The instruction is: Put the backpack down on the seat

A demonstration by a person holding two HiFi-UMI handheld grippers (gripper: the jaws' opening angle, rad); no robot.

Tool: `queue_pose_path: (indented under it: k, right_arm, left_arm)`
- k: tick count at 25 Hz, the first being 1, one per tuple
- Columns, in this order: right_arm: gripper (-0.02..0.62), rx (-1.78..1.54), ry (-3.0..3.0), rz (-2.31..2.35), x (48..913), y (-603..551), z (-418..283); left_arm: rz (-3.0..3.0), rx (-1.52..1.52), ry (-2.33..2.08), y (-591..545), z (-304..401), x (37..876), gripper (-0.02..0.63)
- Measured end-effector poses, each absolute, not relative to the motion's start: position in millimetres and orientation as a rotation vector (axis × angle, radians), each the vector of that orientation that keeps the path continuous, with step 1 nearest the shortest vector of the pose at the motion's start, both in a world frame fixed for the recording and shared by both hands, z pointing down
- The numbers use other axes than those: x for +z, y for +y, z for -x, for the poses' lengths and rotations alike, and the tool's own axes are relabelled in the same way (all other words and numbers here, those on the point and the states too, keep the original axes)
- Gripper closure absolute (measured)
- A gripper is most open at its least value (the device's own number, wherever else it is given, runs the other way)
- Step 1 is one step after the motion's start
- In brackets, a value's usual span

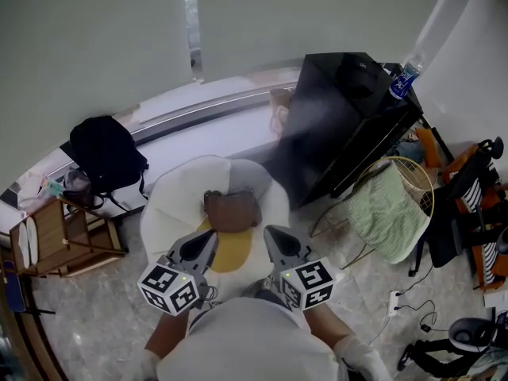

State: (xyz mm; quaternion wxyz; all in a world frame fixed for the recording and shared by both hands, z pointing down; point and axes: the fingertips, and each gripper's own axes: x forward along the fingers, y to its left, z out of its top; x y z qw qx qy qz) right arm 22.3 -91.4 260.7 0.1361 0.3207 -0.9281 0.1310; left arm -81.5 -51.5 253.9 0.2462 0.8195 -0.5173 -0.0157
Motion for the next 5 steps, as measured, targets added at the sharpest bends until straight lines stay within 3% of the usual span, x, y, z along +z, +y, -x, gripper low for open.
queue_pose_path:
  k: [5]
  right_arm:
    - [0.565,0.387,-2.684,-0.927,263.7,-90.4,-24.7]
  left_arm:
    - [-2.236,-0.031,-1.413,-51.5,81.1,256.9,0.572]
